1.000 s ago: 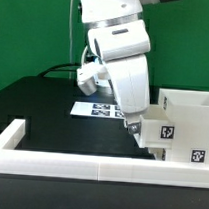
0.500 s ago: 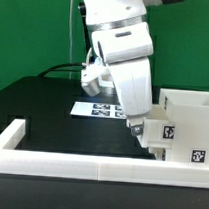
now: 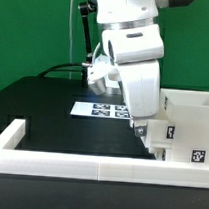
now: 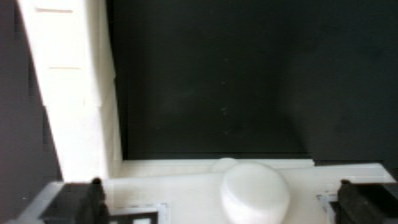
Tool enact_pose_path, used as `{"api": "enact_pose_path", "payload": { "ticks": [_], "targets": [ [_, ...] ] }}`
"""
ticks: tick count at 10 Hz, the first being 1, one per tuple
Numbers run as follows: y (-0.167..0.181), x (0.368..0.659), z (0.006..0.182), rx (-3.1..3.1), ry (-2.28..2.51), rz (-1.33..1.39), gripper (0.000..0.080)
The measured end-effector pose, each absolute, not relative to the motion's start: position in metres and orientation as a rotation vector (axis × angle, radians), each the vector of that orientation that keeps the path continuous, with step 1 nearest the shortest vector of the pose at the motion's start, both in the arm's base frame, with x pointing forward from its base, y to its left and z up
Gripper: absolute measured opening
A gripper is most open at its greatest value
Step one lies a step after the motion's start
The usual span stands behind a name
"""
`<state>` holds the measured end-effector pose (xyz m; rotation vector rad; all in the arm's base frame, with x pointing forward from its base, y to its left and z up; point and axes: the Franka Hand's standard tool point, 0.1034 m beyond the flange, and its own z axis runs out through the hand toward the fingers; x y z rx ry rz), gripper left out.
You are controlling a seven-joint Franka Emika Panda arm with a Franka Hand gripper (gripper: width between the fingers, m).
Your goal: Assemble drawer
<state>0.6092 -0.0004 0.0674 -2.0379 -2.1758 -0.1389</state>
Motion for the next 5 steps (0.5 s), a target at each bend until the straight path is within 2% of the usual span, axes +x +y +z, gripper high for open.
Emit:
{"api": "enact_pose_path", "payload": {
  "ticks": [3, 5],
  "targets": [
    [0.02, 0.606, 0.062, -2.078, -2.14, -0.138, 0.0649],
    [0.017, 0.606, 0.061, -2.083, -2.136, -0.136, 0.0649]
  ]
}}
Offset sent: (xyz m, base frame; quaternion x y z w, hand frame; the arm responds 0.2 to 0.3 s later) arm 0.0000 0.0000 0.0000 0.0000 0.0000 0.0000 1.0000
